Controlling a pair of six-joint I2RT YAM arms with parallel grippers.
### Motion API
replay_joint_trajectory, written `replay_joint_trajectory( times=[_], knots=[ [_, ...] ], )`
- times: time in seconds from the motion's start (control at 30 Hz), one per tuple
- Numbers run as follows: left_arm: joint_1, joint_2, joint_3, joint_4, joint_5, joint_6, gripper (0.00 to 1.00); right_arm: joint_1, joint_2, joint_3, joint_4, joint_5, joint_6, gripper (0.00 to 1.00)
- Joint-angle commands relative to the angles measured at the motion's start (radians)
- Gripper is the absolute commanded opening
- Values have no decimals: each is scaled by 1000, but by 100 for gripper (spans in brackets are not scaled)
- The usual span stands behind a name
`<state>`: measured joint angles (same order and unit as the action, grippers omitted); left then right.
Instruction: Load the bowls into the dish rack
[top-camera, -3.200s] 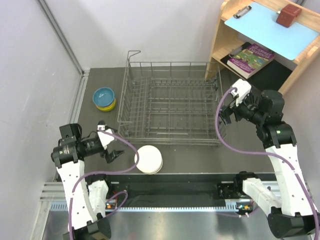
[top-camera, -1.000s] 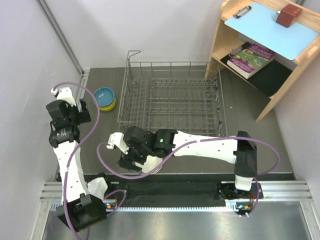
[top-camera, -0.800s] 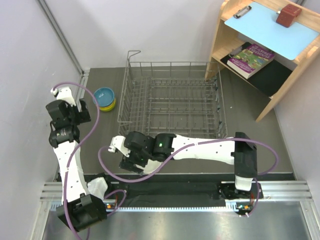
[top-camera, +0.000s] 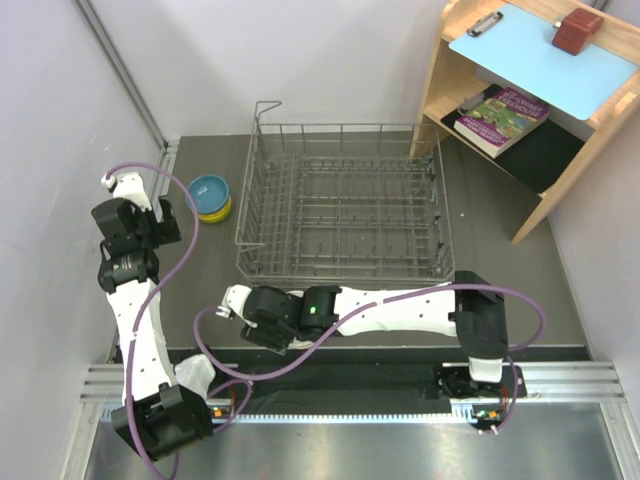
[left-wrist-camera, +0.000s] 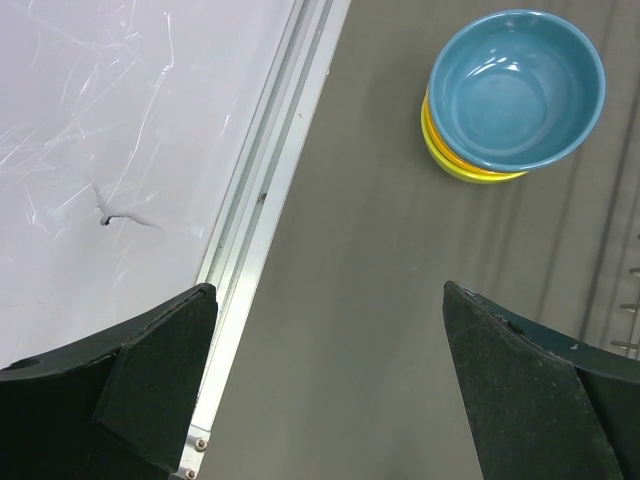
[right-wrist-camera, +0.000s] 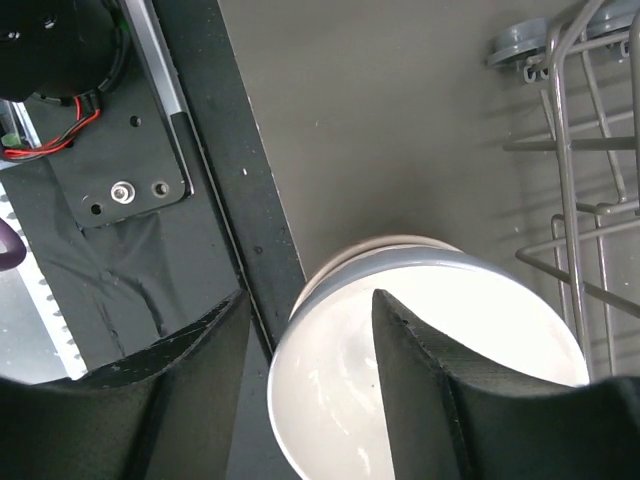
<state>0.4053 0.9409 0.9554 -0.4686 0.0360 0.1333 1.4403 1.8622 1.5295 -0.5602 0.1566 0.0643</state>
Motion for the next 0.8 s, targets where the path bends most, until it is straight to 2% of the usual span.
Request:
replay_joint_trajectory(
  times=[0.0,0.27,0.57,0.63,0.77],
  knots=[
    [7,4,16,65,-1,8,99,29,0,-2,34,53,8,51],
    [9,6,19,71,1,8,99,34,-20,-55,48,132,-3,37],
    [10,-1,19,71,-1,12,99,34,-15,-51,42,155,0,30],
    [7,-1,19,70,-1,12,99,34,-17,-46,40,158,-3,27],
    [9,-1,16,73,7,6,99,38,-17,-39,36,162,-14,14]
  ],
)
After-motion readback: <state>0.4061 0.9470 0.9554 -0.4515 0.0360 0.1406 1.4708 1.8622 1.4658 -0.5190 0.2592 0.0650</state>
